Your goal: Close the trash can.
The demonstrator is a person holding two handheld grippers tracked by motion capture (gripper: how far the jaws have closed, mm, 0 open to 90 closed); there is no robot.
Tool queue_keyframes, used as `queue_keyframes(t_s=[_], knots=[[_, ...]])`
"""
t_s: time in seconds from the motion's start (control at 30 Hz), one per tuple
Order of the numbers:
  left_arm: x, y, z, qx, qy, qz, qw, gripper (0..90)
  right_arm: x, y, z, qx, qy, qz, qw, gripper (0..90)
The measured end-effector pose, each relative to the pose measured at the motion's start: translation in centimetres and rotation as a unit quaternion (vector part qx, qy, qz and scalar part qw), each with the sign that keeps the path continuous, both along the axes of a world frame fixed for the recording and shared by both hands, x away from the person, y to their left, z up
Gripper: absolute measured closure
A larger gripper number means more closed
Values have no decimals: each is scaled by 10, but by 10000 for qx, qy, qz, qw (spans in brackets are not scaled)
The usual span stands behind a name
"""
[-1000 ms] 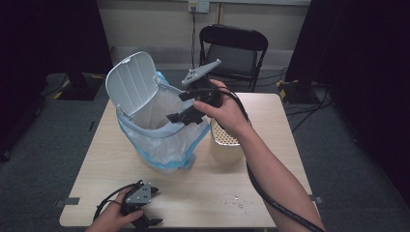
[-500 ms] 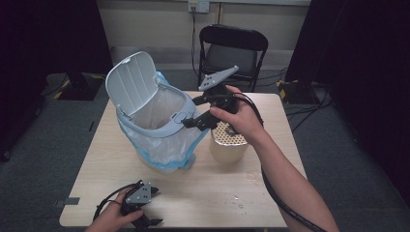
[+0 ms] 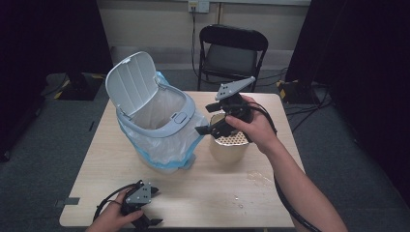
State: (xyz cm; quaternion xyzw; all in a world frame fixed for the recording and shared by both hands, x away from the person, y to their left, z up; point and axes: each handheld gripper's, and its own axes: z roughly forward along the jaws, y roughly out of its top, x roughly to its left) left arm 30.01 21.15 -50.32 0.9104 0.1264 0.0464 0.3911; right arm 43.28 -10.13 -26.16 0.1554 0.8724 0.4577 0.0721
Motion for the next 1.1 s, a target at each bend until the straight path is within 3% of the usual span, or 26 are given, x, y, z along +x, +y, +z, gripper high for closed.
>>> queue_keyframes(t_s=[0.63,1.1], knots=[[0,0,0,6,-6,-8,10000,0,-10,-29,-29,71,102,-108,9999,143],[0,0,0,-5,20,4,10000,0,-14,-35,-56,-153,147,-16,9998,143]])
